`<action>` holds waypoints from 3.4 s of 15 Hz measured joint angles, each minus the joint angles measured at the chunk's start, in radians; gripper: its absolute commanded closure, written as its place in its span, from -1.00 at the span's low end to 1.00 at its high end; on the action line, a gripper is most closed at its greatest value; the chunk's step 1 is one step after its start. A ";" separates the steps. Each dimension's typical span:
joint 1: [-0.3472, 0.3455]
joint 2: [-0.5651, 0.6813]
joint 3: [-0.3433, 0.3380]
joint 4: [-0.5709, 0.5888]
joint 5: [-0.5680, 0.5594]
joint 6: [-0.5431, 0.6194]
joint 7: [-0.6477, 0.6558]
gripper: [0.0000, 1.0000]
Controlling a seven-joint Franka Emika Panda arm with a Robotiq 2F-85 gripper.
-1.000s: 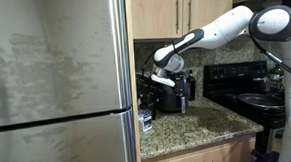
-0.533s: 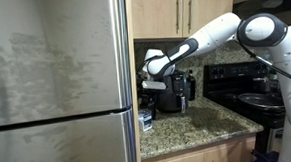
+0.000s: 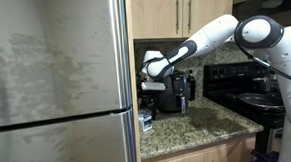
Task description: Move the bottle to the right
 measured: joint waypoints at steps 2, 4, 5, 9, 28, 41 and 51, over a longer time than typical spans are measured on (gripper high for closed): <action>0.000 0.000 -0.001 0.002 0.000 -0.008 0.011 -1.00; 0.000 0.000 -0.001 0.003 0.000 -0.008 0.013 -1.00; 0.000 0.000 -0.001 0.003 0.000 -0.009 0.013 -1.00; -0.001 0.013 -0.007 0.004 0.001 -0.008 0.017 -1.00; 0.004 0.050 -0.020 0.017 -0.013 -0.001 0.040 0.23; -0.077 -0.362 0.024 -0.495 0.339 0.397 -0.062 0.23; -0.228 -0.724 0.044 -0.865 0.265 0.415 0.208 0.23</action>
